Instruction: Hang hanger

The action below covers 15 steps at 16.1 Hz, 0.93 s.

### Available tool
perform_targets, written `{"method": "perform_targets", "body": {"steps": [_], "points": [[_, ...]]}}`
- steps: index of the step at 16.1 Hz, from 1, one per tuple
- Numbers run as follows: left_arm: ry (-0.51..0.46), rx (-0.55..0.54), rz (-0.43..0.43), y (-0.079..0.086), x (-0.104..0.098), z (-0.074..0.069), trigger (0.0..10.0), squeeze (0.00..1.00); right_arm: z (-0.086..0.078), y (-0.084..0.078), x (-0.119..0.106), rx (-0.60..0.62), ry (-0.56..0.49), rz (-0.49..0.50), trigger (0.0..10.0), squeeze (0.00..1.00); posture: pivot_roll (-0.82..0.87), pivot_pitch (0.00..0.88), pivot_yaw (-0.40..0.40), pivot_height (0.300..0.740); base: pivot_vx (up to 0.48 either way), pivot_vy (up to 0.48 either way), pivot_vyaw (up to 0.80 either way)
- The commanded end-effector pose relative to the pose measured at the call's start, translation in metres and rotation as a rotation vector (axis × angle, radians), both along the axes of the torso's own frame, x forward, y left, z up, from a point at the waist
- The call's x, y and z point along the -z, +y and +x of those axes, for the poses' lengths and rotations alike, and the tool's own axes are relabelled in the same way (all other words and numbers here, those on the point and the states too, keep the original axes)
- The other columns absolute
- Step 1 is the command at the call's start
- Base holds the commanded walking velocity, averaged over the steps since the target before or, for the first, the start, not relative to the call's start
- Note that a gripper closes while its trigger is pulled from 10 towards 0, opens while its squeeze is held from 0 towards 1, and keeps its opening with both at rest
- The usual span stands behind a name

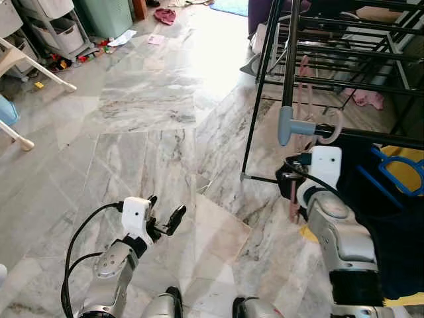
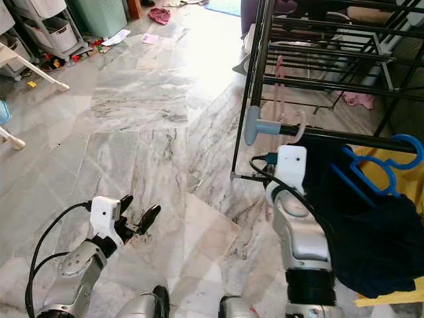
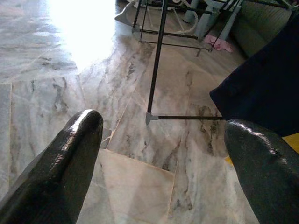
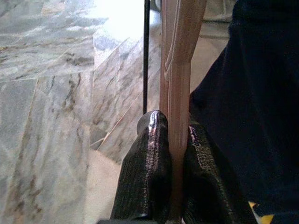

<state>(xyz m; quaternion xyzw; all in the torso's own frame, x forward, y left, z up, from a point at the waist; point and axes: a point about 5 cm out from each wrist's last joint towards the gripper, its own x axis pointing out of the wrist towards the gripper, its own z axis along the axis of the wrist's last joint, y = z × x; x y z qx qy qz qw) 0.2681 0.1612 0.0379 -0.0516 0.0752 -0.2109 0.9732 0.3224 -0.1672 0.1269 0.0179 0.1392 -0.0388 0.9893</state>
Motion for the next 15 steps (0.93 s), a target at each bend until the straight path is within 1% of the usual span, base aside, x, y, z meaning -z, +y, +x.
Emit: {"method": "perform_targets", "body": {"steps": [1, 4, 6, 9, 10, 11, 12, 13, 15], "points": [[0.029, 0.013, 0.020, 0.002, 0.008, -0.005, 10.0, 0.00, 0.000, 0.006, 0.006, -0.020, 0.043, 0.007, 10.0, 0.00, -0.05, 0.198, 0.030, 0.740, 0.000, 0.000, 0.00], [0.036, 0.014, 0.024, 0.003, 0.011, -0.006, 10.0, 0.00, 0.001, 0.008, 0.006, -0.023, 0.045, 0.010, 10.0, 0.00, -0.05, 0.199, 0.031, 0.740, 0.000, 0.000, 0.00], [0.068, 0.015, 0.033, 0.005, 0.020, -0.009, 10.0, 0.00, 0.004, 0.010, 0.007, -0.014, 0.063, 0.048, 10.0, 0.00, -0.05, 0.202, 0.030, 0.740, 0.000, 0.000, 0.00], [0.096, 0.011, 0.034, 0.008, 0.027, -0.011, 10.0, 0.00, 0.005, 0.012, 0.007, -0.014, 0.065, 0.064, 10.0, 0.00, -0.05, 0.203, 0.032, 0.740, 0.000, 0.000, 0.00], [0.106, 0.010, 0.037, 0.009, 0.029, -0.011, 10.0, 0.00, 0.004, 0.013, 0.008, -0.015, 0.068, 0.070, 10.0, 0.44, -0.05, 0.203, 0.032, 0.740, 0.000, 0.000, 0.00], [0.109, 0.009, 0.037, 0.009, 0.030, -0.011, 10.0, 0.00, 0.004, 0.013, 0.008, -0.015, 0.069, 0.072, 10.0, 0.44, -0.05, 0.203, 0.032, 0.740, 0.000, 0.000, 0.00], [0.115, 0.008, 0.040, 0.010, 0.031, -0.011, 10.0, 0.00, 0.003, 0.014, 0.010, -0.017, 0.076, 0.075, 10.0, 0.84, -0.05, 0.202, 0.033, 0.740, 0.000, 0.000, 0.00], [0.122, 0.006, 0.043, 0.011, 0.033, -0.010, 10.0, 0.00, 0.001, 0.015, 0.012, -0.016, 0.081, 0.077, 10.0, 1.00, -0.05, 0.203, 0.034, 0.740, 0.000, 0.000, 0.00], [0.132, 0.006, 0.047, 0.011, 0.035, -0.009, 10.0, 0.00, -0.001, 0.013, 0.016, -0.009, 0.089, 0.075, 10.0, 1.00, -0.05, 0.205, 0.034, 0.740, 0.000, 0.000, 0.00]]}}
